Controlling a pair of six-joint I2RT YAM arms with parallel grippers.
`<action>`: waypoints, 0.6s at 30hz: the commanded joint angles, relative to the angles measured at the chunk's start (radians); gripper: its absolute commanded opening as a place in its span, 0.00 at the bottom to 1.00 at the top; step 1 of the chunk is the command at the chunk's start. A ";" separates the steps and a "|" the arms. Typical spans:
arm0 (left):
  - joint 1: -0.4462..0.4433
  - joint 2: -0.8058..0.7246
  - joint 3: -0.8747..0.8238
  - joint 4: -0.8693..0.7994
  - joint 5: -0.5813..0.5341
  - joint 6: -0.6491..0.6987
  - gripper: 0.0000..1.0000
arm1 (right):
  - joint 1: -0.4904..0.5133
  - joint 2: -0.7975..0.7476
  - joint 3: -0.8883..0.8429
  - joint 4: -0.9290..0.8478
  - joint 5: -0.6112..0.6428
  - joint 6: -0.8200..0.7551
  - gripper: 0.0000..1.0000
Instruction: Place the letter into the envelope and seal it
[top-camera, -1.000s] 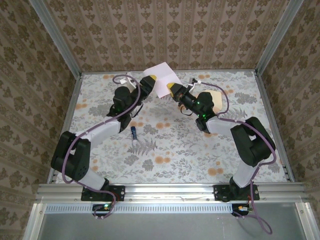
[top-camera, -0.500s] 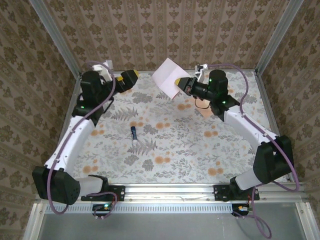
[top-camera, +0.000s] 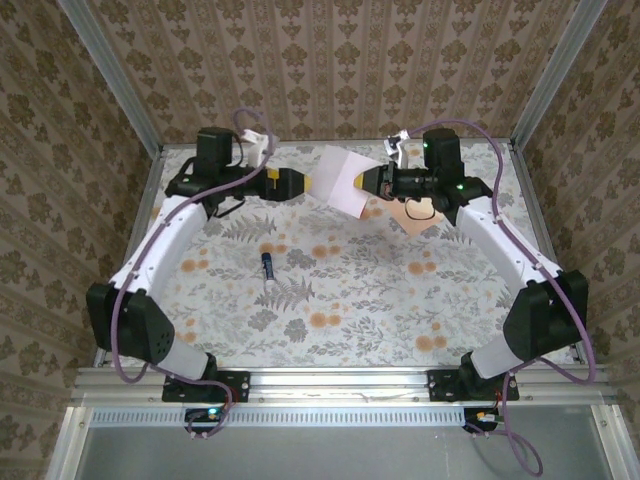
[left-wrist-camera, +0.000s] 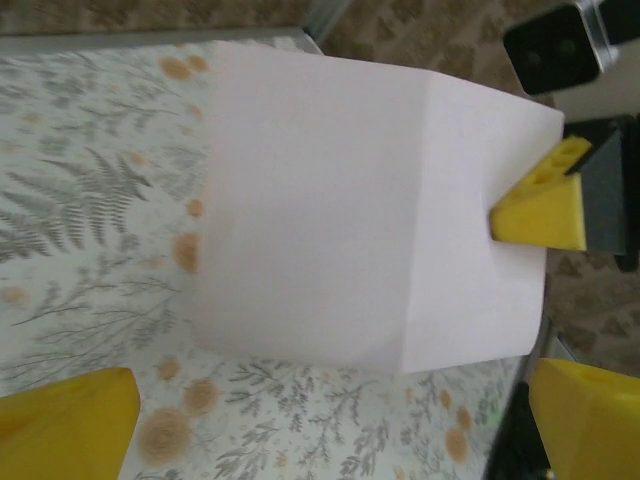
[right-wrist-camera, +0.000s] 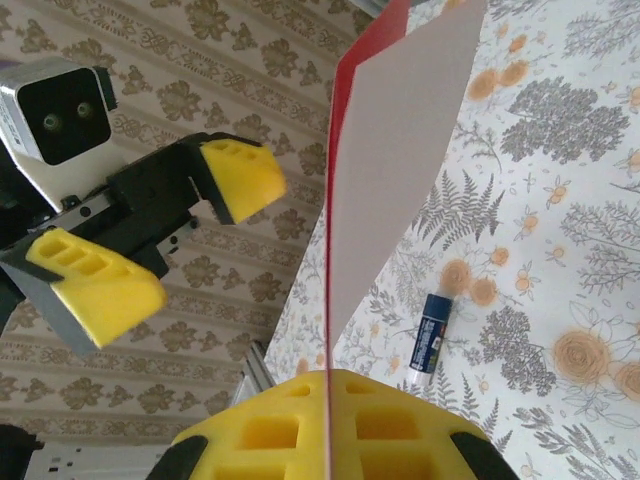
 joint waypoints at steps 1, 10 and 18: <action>-0.040 0.012 0.049 -0.001 0.090 0.055 1.00 | -0.001 0.016 0.018 -0.013 -0.069 -0.018 0.00; -0.079 0.058 0.018 0.068 0.110 0.012 1.00 | -0.001 0.018 -0.006 0.076 -0.101 0.040 0.00; -0.074 0.095 0.028 0.074 0.099 0.035 1.00 | 0.007 0.024 -0.017 0.158 -0.123 0.097 0.00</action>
